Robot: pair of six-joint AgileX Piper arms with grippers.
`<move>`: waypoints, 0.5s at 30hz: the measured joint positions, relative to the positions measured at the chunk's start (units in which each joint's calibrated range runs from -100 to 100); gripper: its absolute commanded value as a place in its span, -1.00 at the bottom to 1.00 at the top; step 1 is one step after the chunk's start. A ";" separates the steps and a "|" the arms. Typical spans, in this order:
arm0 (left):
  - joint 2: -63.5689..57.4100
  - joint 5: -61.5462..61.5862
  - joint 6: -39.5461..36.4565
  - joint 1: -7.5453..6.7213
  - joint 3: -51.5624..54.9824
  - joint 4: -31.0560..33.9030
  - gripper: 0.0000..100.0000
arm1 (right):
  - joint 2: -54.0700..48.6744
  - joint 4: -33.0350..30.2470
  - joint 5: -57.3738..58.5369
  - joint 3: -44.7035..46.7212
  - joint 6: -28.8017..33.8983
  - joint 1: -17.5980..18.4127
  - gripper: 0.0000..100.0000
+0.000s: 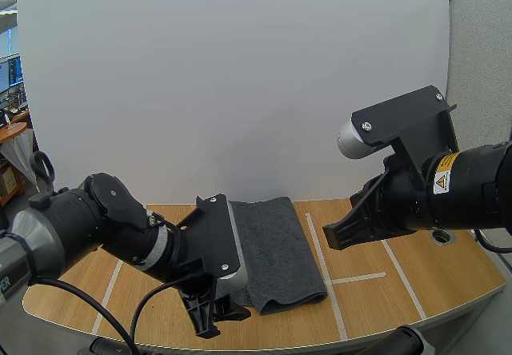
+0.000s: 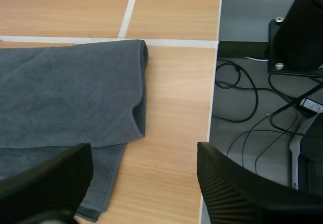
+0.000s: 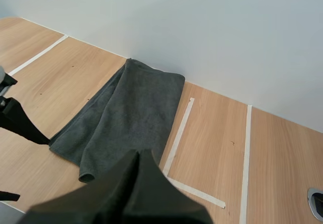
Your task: Fold the towel
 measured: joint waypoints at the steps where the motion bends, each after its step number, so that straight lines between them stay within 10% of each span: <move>1: 0.15 -0.24 0.02 -0.09 0.00 0.00 0.91 | 0.00 0.00 0.00 0.00 0.00 -0.10 -1.00; 9: 5.77 -9.67 -0.22 -2.88 0.00 0.00 0.91 | 0.00 0.30 0.00 0.00 0.00 -0.59 -1.00; 15: 14.77 -23.29 -1.15 -7.58 0.00 0.09 0.91 | 0.00 0.35 0.00 0.00 0.00 -1.21 -1.00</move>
